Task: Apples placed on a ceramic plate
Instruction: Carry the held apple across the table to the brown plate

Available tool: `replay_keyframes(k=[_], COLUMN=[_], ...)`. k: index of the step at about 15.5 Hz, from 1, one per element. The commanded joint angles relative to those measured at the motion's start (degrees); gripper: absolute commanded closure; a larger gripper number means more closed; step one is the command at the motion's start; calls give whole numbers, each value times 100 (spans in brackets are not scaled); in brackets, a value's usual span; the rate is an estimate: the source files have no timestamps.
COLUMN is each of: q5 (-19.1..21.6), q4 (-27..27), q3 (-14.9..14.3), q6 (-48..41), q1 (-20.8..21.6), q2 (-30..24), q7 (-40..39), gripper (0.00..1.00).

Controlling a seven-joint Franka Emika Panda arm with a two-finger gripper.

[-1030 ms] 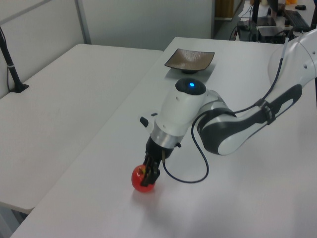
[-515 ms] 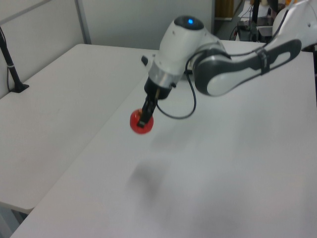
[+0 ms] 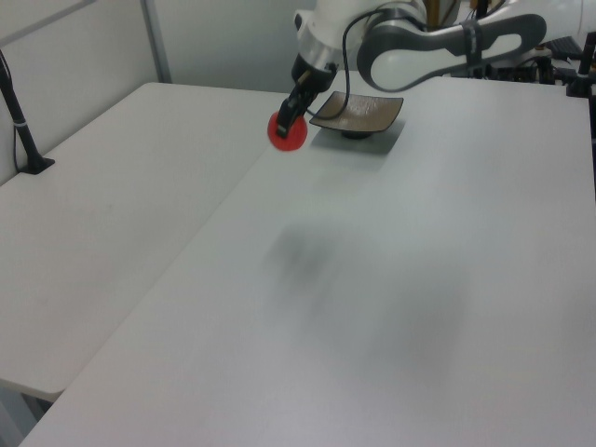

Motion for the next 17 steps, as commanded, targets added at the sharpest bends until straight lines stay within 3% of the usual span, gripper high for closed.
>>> replay_keyframes(k=[1,6,11,17], q5=[-126,-126,-117,-108], q4=[-108,-82,480,577], q3=[25,-71,-633,-634], q6=[51,612,728,1307], q1=[-588,-1335,-1574,-2101], q2=[-99,243,841,1289], q7=[-53,-168,-142,-142], gripper=[79,82,82,82])
